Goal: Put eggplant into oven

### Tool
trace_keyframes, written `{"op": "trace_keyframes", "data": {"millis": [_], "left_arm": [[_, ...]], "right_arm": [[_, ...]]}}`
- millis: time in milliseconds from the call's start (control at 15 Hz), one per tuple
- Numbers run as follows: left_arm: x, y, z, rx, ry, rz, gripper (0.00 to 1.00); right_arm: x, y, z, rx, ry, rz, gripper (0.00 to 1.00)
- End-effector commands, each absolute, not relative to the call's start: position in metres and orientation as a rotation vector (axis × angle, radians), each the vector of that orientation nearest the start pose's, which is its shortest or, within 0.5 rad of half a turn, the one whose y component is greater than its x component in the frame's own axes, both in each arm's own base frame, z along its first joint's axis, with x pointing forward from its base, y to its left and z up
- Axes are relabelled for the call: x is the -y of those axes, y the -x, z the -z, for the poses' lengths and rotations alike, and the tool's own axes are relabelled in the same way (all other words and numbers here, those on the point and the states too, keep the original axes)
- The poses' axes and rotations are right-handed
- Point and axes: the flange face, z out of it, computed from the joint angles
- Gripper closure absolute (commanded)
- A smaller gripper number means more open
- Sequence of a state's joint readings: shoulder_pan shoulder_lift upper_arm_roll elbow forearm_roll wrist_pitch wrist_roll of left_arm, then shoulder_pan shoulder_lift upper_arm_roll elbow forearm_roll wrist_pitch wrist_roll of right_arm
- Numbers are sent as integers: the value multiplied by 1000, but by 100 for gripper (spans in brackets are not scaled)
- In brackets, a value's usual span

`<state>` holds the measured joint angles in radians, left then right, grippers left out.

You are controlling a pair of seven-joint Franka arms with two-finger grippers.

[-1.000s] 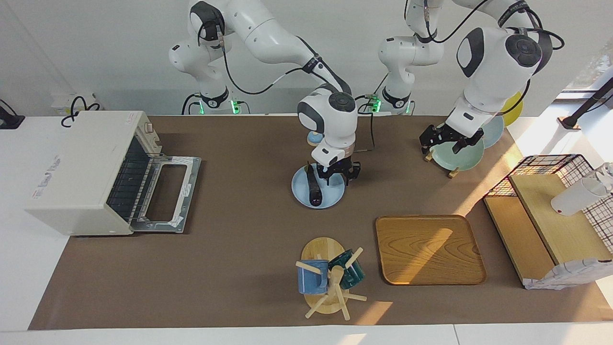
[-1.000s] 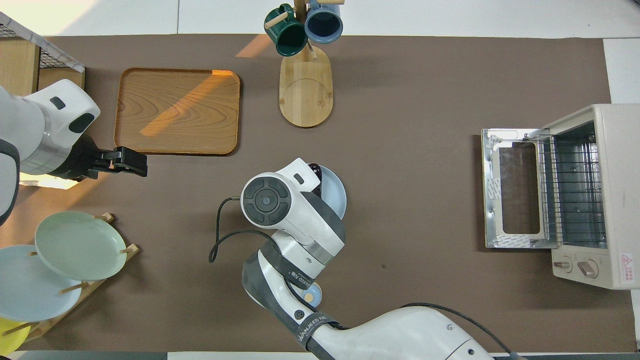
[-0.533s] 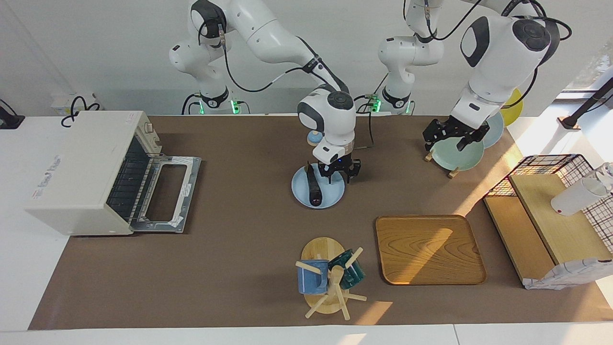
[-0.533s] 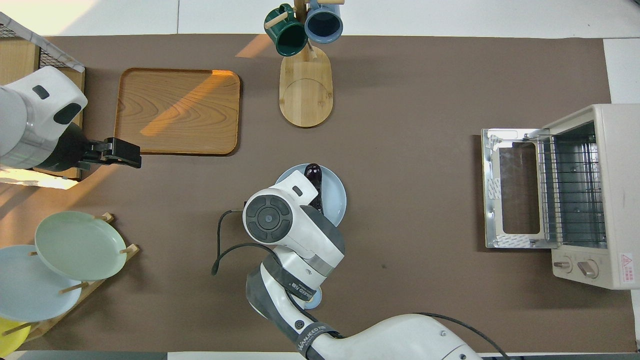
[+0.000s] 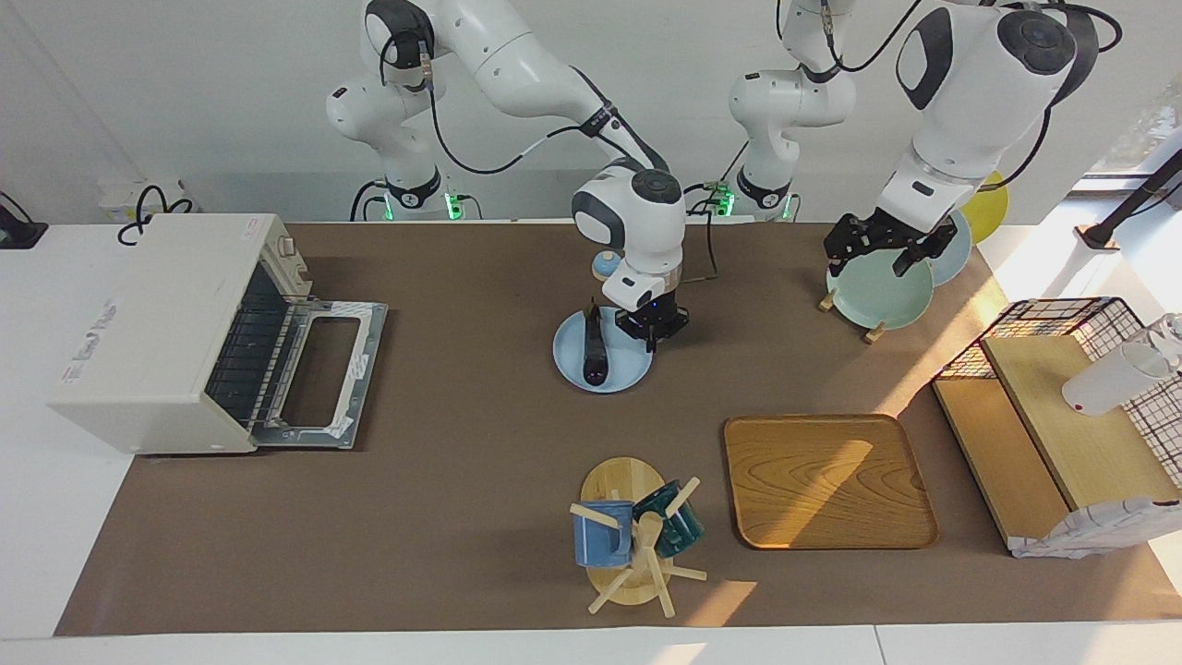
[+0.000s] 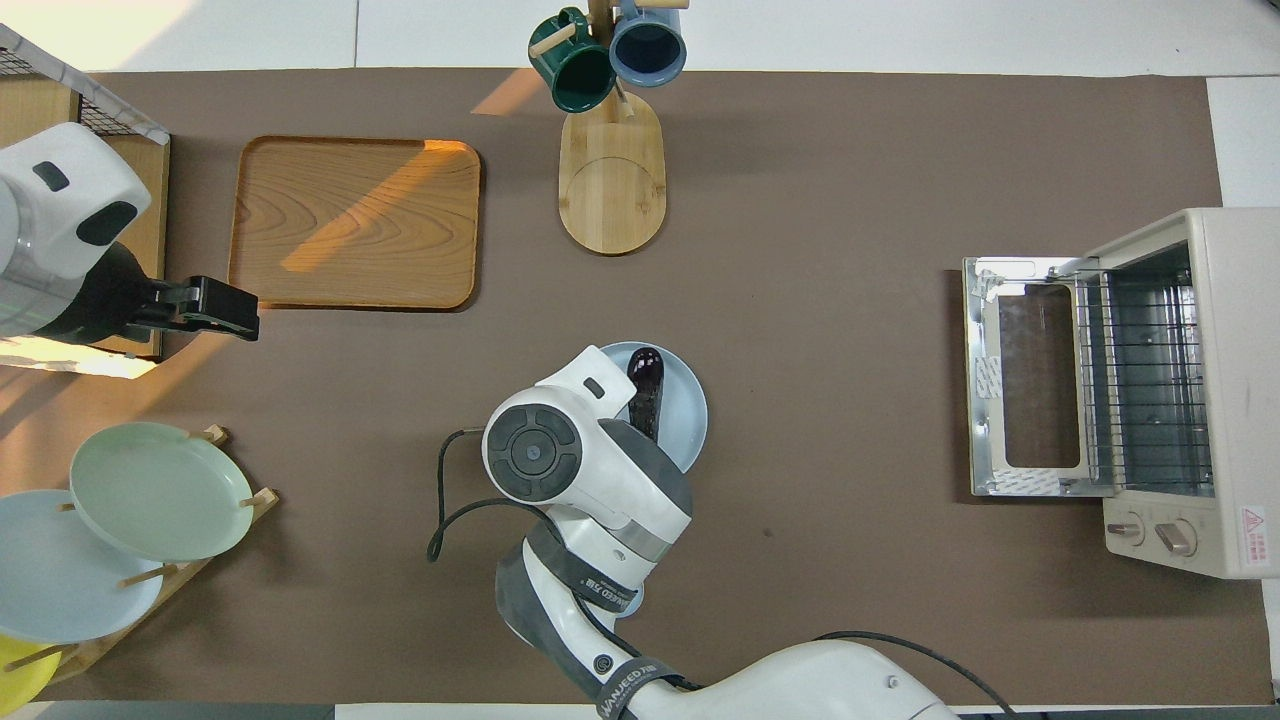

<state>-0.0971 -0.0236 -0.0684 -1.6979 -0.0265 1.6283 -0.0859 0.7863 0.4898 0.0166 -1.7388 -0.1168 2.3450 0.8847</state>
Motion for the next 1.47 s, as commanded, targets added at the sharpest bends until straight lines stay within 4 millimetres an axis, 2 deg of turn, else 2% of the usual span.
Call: {"op": "trace_keyframes", "data": {"millis": [0,133,267,467,600,733,867,933,1067,1133,1400], "left_arm": [[91,-539,-585,-175,3135,-90,0],[92,-539,-585,-177,3136,-97,0],[91,-538,-585,-175,3135,-104,0],[89,-534,-586,-170,3133,-121,0],[85,-534,-587,-163,3133,-126,0],[83,-535,-587,-153,3134,-128,0],[80,-534,-586,-148,3135,-138,0],[76,-535,-586,-134,3142,-142,0],[77,-536,-587,-131,3149,-133,0],[78,-536,-587,-133,3149,-133,0],[77,-536,-587,-145,3150,-133,0]], "right_arm": [[-475,-483,-328,159,3222,272,100],[-469,-497,-357,229,3295,227,100],[-451,-509,-358,365,3344,191,100],[-395,-527,-381,331,3432,94,100],[-330,-533,-395,336,3454,27,100],[-243,-531,-403,296,3447,-17,100],[-186,-516,-411,326,3434,-45,100],[-162,-511,-412,291,3437,-65,100],[-132,-504,-410,224,3444,-107,100],[-99,-504,-408,141,3445,-132,100],[-8,-502,-417,226,3410,-164,100]]}}
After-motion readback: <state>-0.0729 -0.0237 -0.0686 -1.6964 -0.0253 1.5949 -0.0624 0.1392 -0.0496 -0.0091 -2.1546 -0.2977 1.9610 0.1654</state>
